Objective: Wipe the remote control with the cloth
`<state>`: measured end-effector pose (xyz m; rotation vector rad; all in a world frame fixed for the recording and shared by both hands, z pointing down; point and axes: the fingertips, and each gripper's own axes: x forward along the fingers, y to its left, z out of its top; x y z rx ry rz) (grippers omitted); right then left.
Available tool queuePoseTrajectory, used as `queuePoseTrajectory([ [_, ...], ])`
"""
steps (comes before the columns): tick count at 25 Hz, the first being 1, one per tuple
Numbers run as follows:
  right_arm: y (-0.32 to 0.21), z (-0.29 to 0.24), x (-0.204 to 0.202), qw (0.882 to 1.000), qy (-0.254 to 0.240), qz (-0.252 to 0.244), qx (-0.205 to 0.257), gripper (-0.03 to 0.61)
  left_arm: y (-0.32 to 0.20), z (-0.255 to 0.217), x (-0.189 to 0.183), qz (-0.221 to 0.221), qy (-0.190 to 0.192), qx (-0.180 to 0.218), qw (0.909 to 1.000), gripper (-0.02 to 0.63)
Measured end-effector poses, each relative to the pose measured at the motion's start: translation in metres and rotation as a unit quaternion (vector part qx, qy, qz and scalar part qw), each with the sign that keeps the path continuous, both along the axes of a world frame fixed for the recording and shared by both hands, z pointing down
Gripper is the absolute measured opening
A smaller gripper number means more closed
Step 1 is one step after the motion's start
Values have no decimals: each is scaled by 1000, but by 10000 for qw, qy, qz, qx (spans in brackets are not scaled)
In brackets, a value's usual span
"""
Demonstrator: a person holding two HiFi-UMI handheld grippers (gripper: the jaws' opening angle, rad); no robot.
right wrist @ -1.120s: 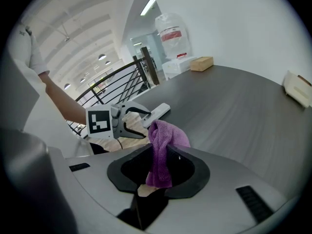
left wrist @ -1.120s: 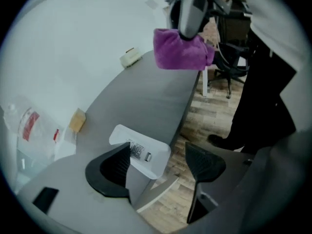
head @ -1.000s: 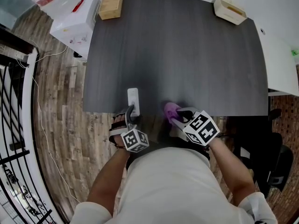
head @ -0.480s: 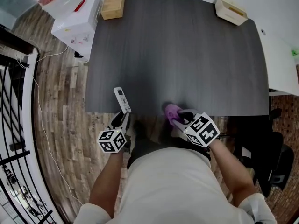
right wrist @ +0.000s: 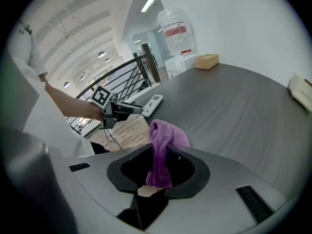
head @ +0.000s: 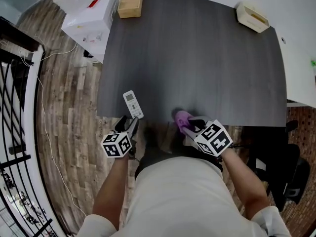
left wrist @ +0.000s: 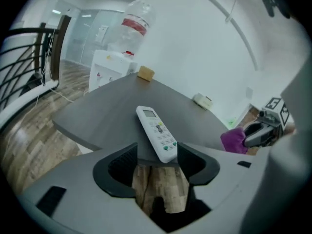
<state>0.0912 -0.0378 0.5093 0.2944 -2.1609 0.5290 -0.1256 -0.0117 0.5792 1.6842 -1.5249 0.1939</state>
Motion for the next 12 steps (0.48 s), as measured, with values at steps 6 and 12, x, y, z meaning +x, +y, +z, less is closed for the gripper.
queuePoseTrajectory([
  [6, -3, -2, -13, 9999, -71, 90, 18, 98, -19, -17, 7, 387, -1246, -330, 9909, 302],
  [12, -4, -2, -13, 9998, -101, 164, 15, 98, -47, 4, 13, 531, -1737, -838, 9798, 325],
])
